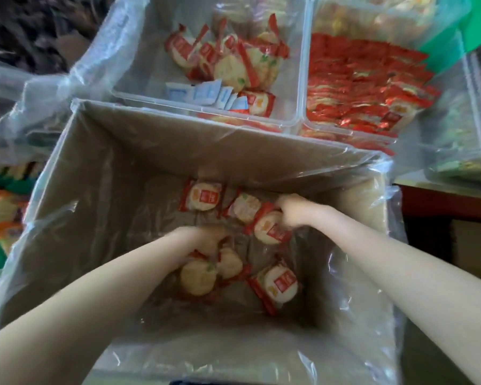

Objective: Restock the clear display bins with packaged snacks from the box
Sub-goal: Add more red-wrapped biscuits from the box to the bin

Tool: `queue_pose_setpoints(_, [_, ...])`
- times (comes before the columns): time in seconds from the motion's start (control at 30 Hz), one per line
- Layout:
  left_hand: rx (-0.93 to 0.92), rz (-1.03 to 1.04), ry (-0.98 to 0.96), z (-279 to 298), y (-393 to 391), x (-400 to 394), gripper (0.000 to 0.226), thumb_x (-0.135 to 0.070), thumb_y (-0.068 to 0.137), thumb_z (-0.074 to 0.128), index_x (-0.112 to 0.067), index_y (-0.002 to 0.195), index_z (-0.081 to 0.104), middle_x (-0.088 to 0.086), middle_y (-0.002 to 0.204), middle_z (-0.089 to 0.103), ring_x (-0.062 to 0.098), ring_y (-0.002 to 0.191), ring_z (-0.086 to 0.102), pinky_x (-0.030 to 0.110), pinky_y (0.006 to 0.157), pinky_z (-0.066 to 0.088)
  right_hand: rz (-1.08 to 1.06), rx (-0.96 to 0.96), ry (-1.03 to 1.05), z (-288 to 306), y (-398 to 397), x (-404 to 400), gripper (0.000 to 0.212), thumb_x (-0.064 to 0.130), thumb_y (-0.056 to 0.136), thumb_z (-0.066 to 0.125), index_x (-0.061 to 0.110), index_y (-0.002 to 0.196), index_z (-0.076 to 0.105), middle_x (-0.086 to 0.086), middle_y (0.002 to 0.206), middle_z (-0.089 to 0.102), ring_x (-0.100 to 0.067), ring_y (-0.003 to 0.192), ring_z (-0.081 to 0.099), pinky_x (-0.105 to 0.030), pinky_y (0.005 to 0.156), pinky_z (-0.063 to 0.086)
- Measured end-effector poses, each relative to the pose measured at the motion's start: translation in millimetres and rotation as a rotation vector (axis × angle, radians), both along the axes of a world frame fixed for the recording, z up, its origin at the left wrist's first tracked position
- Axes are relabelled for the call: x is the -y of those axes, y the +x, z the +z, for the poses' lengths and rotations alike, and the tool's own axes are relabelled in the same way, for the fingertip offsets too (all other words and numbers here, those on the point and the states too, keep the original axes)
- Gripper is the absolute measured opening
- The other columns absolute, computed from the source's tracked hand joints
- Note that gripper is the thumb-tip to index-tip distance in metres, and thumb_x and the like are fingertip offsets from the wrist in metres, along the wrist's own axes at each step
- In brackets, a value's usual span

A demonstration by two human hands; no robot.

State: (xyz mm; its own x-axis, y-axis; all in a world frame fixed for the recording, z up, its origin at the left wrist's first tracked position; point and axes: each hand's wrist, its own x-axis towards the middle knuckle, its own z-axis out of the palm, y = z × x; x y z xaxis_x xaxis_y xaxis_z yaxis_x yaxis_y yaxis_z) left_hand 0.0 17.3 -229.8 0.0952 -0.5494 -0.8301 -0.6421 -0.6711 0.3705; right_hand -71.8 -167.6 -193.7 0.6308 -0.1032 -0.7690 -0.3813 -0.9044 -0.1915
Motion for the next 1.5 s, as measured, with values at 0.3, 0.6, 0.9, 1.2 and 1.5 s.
queue_pose_setpoints(0.3, [-0.475, 0.500, -0.164, 127, 78, 16, 0.019, -0.003, 0.081, 0.066, -0.014, 0.098, 0.065, 0.006, 0.095, 0.067, 0.019, 0.090, 0.063, 0.030, 0.083, 0.051, -0.474, -0.186, 0.972, 112, -1, 11, 0.033, 0.007, 0.080, 0.067, 0.009, 0.113, 0.064, -0.003, 0.096, 0.068, -0.015, 0.085, 0.065, -0.027, 0.077, 0.054])
queue_pose_setpoints(0.6, [0.042, 0.908, -0.631, 185, 90, 62, 0.017, -0.020, 0.086, 0.066, -0.009, 0.098, 0.070, 0.001, 0.068, 0.061, 0.012, 0.054, 0.054, 0.021, 0.045, 0.046, -1.151, 0.571, 1.003, 171, 9, 38, 0.013, 0.006, 0.084, 0.064, 0.009, 0.096, 0.062, -0.006, 0.079, 0.072, -0.017, 0.072, 0.068, -0.028, 0.065, 0.057])
queue_pose_setpoints(0.9, [-0.004, 1.137, -0.678, 183, 94, 89, 0.011, -0.008, 0.093, 0.055, -0.003, 0.090, 0.064, 0.009, 0.071, 0.057, 0.016, 0.054, 0.056, 0.023, 0.044, 0.050, 0.428, 1.285, -0.169, 180, 11, 38, 0.036, -0.003, 0.057, 0.080, 0.007, 0.089, 0.066, -0.010, 0.116, 0.066, -0.028, 0.109, 0.060, -0.041, 0.093, 0.050])
queue_pose_setpoints(1.2, [-0.883, 1.302, -0.491, 188, 90, 84, 0.064, -0.066, 0.086, 0.037, -0.008, 0.087, 0.064, 0.012, 0.081, 0.068, 0.027, 0.080, 0.062, 0.042, 0.082, 0.047, 0.432, 0.896, -0.057, 172, 3, 31, 0.071, 0.012, 0.079, 0.068, -0.003, 0.140, 0.035, -0.013, 0.151, 0.030, -0.022, 0.144, 0.019, -0.033, 0.117, 0.022])
queue_pose_setpoints(1.5, [-0.638, 0.784, -0.391, 202, 85, 77, 0.046, -0.014, 0.079, 0.066, -0.025, 0.122, 0.052, 0.012, 0.116, 0.060, 0.025, 0.100, 0.062, 0.039, 0.080, 0.054, -0.182, 0.495, 0.584, 209, 13, 59, 0.034, 0.018, 0.082, 0.070, 0.015, 0.115, 0.064, 0.000, 0.118, 0.061, -0.012, 0.108, 0.057, -0.025, 0.094, 0.048])
